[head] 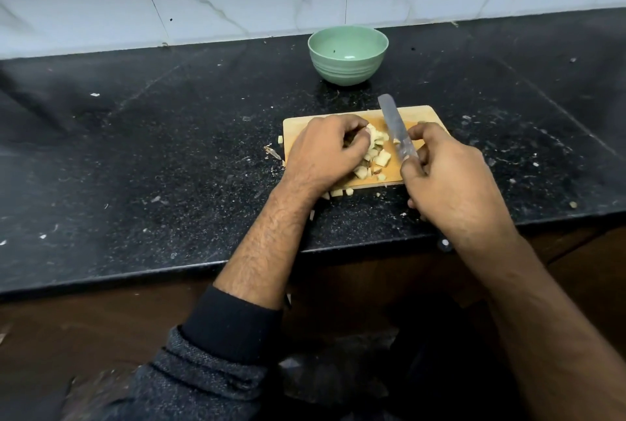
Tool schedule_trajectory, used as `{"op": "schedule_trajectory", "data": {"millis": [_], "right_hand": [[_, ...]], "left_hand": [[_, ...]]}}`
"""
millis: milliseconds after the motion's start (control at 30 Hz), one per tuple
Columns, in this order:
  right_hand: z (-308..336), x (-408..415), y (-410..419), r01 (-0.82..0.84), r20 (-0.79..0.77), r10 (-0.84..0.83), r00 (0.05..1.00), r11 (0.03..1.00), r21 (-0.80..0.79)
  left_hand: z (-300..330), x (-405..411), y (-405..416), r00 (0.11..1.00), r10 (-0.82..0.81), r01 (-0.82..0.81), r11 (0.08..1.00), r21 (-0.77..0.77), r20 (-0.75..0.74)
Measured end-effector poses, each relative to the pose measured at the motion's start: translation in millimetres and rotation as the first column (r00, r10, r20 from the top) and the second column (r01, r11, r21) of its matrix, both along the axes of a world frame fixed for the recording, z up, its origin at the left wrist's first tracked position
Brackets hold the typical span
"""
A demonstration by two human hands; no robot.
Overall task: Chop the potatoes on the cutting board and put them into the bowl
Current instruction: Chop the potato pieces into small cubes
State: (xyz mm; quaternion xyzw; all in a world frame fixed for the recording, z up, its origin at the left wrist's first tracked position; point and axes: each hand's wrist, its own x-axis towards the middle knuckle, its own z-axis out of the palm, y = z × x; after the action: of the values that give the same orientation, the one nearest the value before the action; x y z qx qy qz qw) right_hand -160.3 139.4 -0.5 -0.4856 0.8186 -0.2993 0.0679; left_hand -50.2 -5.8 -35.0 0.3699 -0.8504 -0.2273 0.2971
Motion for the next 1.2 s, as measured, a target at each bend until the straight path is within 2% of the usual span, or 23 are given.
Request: {"op": "schedule_trajectory", "data": {"millis": [300, 433, 567, 667, 767, 900, 1200], "right_hand": [[-9.1, 3.1, 8.2, -0.09, -0.03, 0.091, 0.995, 0.995, 0.052], [-6.3, 4.7, 6.7, -0.081, -0.073, 0.086, 0.994, 0.994, 0.069], [0.1, 4.2, 13.0, -0.097, -0.093, 0.096, 0.991, 0.995, -0.011], [-4.0, 5.6, 12.0, -0.114, -0.098, 0.118, 0.988, 0.992, 0.049], [-5.4, 0.6, 11.6, -0.073, -0.11, 0.084, 0.99, 0.993, 0.093], [-0.9, -13.1, 14.1, -0.03, -0.132, 0.033, 0.991, 0.999, 0.03], [-2.5, -21.4, 13.1, 0.033, -0.236, -0.031, 0.971, 0.999, 0.002]], "left_hand": [[-1.2, 2.1, 0.5, 0.999, 0.0, 0.002, 0.999, 0.051, -0.038], [-0.4, 5.0, 0.2, 0.998, -0.004, 0.004, 1.0, -0.007, -0.062], [-1.4, 3.1, -0.3, 0.999, -0.037, 0.035, 0.997, -0.075, -0.026], [-2.6, 4.3, -0.7, 0.998, -0.036, 0.031, 0.996, -0.08, -0.054], [-0.9, 6.8, 1.3, 0.994, -0.035, 0.031, 0.999, -0.041, -0.102], [2.2, 8.7, 3.4, 0.995, -0.039, 0.036, 0.999, -0.035, -0.089], [-1.4, 7.4, 1.3, 0.993, -0.077, 0.071, 0.995, -0.069, -0.093]]}}
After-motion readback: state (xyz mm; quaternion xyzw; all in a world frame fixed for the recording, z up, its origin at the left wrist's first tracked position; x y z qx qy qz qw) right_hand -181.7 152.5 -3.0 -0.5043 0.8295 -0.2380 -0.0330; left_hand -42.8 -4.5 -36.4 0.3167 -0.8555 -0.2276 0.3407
